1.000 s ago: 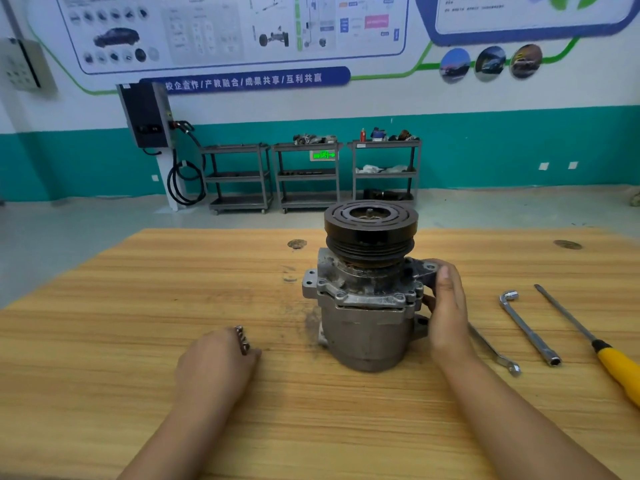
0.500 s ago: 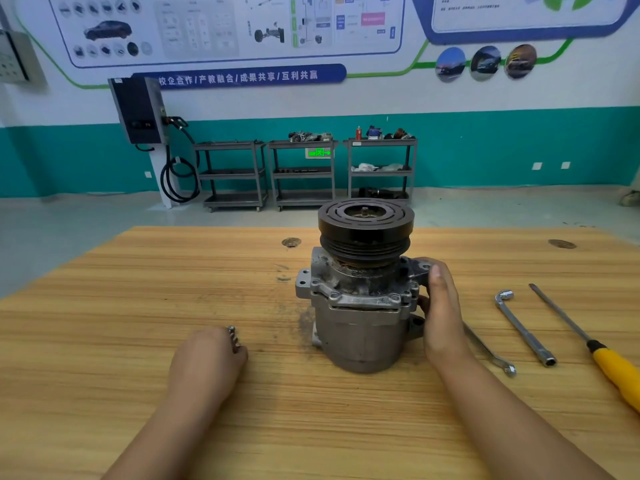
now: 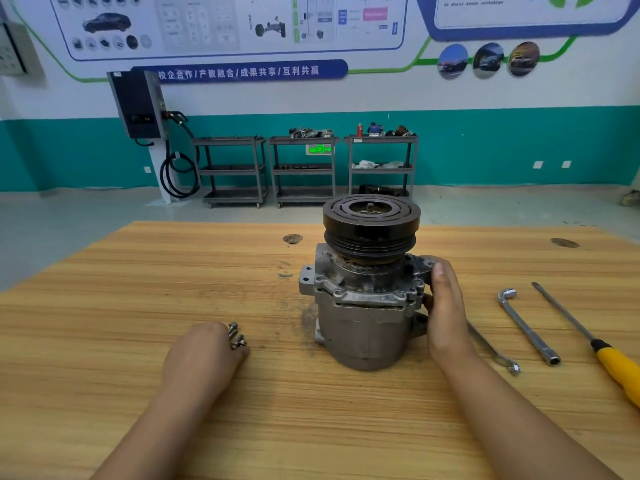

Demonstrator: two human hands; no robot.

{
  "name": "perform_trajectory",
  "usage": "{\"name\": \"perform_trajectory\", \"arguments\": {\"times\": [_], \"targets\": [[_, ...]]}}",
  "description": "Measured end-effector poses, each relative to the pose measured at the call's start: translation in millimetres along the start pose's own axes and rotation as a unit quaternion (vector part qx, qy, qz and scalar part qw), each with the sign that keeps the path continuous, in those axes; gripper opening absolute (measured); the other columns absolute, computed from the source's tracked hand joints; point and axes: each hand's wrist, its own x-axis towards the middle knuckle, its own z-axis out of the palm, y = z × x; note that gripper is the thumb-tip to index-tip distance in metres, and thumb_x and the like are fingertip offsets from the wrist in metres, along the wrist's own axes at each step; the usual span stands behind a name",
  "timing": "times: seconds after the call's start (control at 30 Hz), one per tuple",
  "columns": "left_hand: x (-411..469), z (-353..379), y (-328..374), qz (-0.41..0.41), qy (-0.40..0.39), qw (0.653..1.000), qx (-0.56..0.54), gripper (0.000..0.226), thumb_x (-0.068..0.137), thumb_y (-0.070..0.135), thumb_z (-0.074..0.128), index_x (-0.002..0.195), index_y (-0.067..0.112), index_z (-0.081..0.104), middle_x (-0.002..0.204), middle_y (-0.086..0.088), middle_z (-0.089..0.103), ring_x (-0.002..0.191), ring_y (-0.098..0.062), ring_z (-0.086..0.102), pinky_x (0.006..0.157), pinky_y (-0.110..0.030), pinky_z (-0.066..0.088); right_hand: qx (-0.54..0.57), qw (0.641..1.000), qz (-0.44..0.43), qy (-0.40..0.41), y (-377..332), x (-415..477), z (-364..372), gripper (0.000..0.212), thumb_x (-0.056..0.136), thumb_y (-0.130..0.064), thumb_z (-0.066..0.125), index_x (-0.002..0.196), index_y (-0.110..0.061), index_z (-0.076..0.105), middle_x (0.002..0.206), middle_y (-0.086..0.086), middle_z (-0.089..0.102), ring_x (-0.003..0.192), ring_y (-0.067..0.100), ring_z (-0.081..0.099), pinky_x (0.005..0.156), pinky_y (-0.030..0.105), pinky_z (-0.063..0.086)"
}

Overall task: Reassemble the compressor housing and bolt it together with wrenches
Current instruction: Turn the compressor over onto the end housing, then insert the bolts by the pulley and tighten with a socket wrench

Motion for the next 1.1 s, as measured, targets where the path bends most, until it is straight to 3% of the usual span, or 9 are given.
{"name": "perform_trajectory", "arguments": {"times": [0.13,0.3,0.4,0.53,0.63,0.9,1.0,1.1], "targets": [[3.8,-2.7,-0.1,-0.002,-0.002,1.0,-0.016,0.029,0.087,0.043,0.058,0.094,0.016,0.067,0.099,-0.003,0.068,0.098,-0.022,0.062,0.07,-0.025,0.042,0.0,1.0,-0.001,0.001,-0.9,-0.4,0.9,0.036,0.087,-0.053,0.033,0.098,-0.03,0.058,0.093,-0.019,0.065,0.09,-0.006,0.059,0.07,0.015,0.045],[1.7,-8.0,5.1,0.012,-0.022,0.999,-0.021,0.026,0.082,0.046,0.064,0.08,0.021,0.057,0.094,0.001,0.066,0.097,-0.019,0.061,0.065,-0.024,0.037,-0.007,1.0,0.003,0.003,0.3,-0.9,0.1,0.042,0.087,-0.054,0.032,0.104,-0.025,0.057,0.103,-0.008,0.064,0.096,0.0,0.058,0.081,0.027,0.045],[0.4,-7.8,2.7,0.002,-0.023,0.999,-0.031,0.03,0.081,0.048,0.065,0.082,0.02,0.055,0.095,-0.001,0.065,0.097,-0.021,0.06,0.068,-0.026,0.039,-0.008,1.0,0.01,0.003,0.0,-0.9,0.2,0.041,0.087,-0.055,0.032,0.103,-0.026,0.057,0.104,-0.006,0.064,0.098,0.004,0.058,0.085,0.033,0.046],[-0.8,-7.6,-8.0,-0.041,-0.007,0.998,-0.043,0.034,0.078,0.051,0.068,0.079,0.021,0.053,0.084,0.0,0.059,0.084,-0.021,0.057,0.063,-0.027,0.037,-0.006,1.0,0.0,0.002,-0.3,-0.6,0.5,0.038,0.087,-0.053,0.032,0.1,-0.028,0.057,0.099,-0.01,0.064,0.095,0.001,0.058,0.083,0.029,0.045],[-1.9,-5.4,-11.5,-0.033,0.0,0.998,-0.047,0.033,0.078,0.05,0.069,0.087,0.021,0.057,0.093,0.0,0.064,0.094,-0.022,0.06,0.065,-0.028,0.038,0.0,1.0,-0.016,0.005,-0.2,-0.6,0.4,0.035,0.088,-0.051,0.033,0.098,-0.027,0.057,0.093,-0.016,0.064,0.091,-0.003,0.058,0.077,0.018,0.045],[-5.2,-6.9,-13.8,-0.039,-0.013,0.998,-0.05,0.028,0.082,0.045,0.067,0.093,0.019,0.064,0.096,-0.001,0.067,0.096,-0.023,0.061,0.069,-0.029,0.042,0.001,1.0,-0.012,0.003,-0.5,-1.4,0.7,0.034,0.09,-0.051,0.032,0.1,-0.028,0.056,0.093,-0.019,0.064,0.089,-0.007,0.058,0.068,0.01,0.045],[-7.5,-13.3,-11.1,-0.039,-0.012,0.995,-0.086,0.02,0.083,0.041,0.067,0.085,0.021,0.062,0.097,-0.002,0.067,0.097,-0.023,0.06,0.068,-0.027,0.04,-0.005,1.0,-0.019,0.005,0.2,-1.6,0.1,0.037,0.093,-0.05,0.033,0.104,-0.023,0.055,0.094,-0.017,0.063,0.088,-0.008,0.057,0.068,0.007,0.044],[-10.4,-20.1,-4.9,-0.019,-0.005,0.985,-0.17,0.021,0.086,0.038,0.065,0.073,0.024,0.055,0.08,0.005,0.062,0.079,-0.016,0.057,0.06,-0.027,0.034,0.003,1.0,-0.012,0.001,-0.4,-1.2,0.4,0.036,0.089,-0.051,0.033,0.101,-0.026,0.056,0.093,-0.018,0.064,0.088,-0.008,0.059,0.066,0.007,0.045]]}}
